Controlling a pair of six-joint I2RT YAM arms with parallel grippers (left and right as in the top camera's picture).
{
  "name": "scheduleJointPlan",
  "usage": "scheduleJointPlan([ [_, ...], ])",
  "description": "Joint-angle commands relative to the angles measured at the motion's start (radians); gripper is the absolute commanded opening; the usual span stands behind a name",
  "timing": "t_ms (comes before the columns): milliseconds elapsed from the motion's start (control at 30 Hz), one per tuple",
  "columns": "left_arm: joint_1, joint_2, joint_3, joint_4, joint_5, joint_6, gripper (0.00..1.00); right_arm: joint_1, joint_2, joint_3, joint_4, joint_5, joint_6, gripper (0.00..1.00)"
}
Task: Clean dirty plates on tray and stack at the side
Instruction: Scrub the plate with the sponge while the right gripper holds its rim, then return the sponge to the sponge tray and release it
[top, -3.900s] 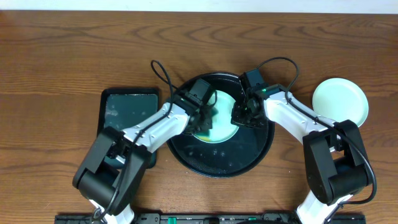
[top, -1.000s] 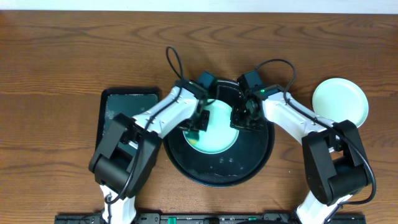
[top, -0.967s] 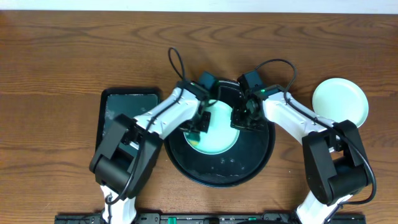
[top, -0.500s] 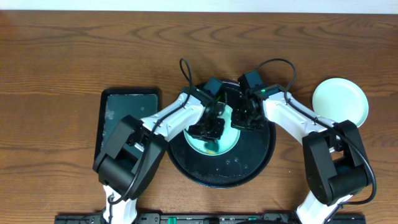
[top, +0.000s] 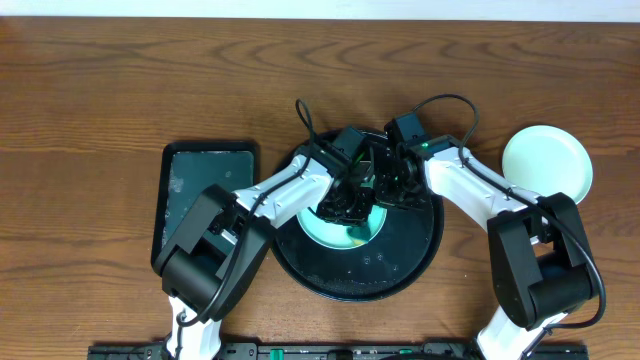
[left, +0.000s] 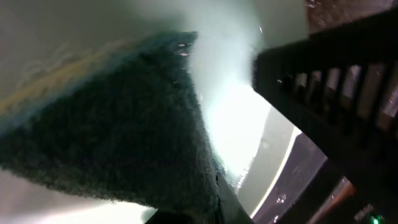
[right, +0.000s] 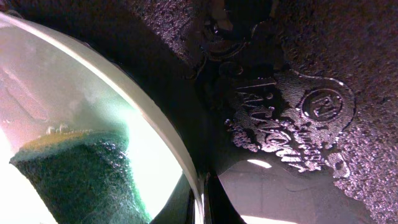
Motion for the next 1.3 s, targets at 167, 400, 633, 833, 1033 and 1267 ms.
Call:
scheduleJointPlan([
  [167, 0.061, -0.079, -0.003, -0.03, -0.342, -0.09, 0.07, 0.008, 0.037, -0.039, -0.028, 0.083, 0.008, 0.01],
  [400, 0.093, -0.311, -0.003, -0.156, -0.515, -0.093, 0.07, 0.008, 0.037, -0.039, -0.016, 0.083, 0.009, 0.01],
  [633, 0.188, -0.452, -0.003, -0.296, -0.629, -0.103, 0.07, 0.008, 0.037, -0.039, -0.016, 0.082, 0.008, 0.01],
  [833, 0.371, -0.434, -0.027, -0.344, -0.62, -0.105, 0.07, 0.008, 0.037, -0.039, -0.012, 0.082, 0.008, 0.01],
  [1033, 0.525, -0.379, -0.103, -0.306, -0.617, -0.101, 0.07, 0.008, 0.037, -0.039, -0.011, 0.076, 0.008, 0.01],
  [1267, 0.577, -0.258, -0.191, -0.263, -0.594, -0.1, 0.07, 0.008, 0.037, -0.039, -0.01, 0.076, 0.008, 0.01],
])
